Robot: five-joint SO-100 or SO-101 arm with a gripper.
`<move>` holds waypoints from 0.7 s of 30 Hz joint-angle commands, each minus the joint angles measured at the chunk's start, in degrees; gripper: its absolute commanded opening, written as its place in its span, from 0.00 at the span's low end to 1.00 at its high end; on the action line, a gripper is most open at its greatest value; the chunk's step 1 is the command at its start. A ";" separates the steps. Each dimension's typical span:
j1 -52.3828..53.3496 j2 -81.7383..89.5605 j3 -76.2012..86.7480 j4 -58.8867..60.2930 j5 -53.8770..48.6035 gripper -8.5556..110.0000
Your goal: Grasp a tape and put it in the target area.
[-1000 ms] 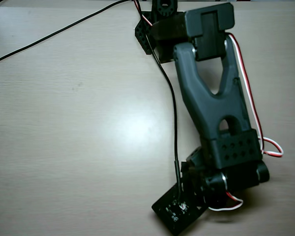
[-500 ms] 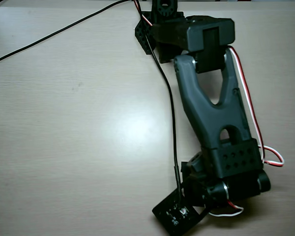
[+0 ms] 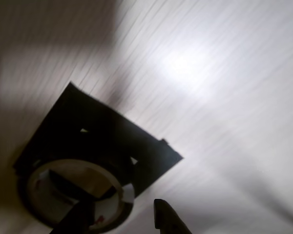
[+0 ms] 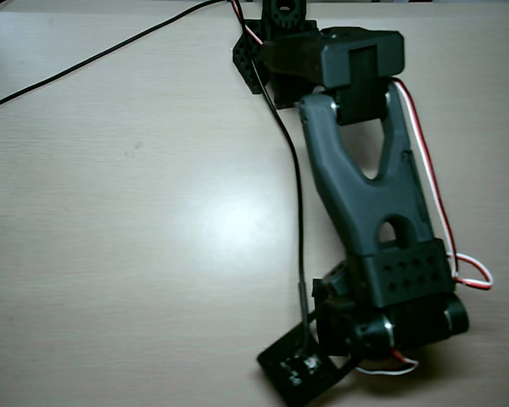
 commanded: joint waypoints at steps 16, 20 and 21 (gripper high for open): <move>21.71 16.08 -3.96 6.86 -7.73 0.19; 24.35 16.26 -3.16 6.59 -8.17 0.19; 24.70 16.26 -2.90 6.42 -8.17 0.19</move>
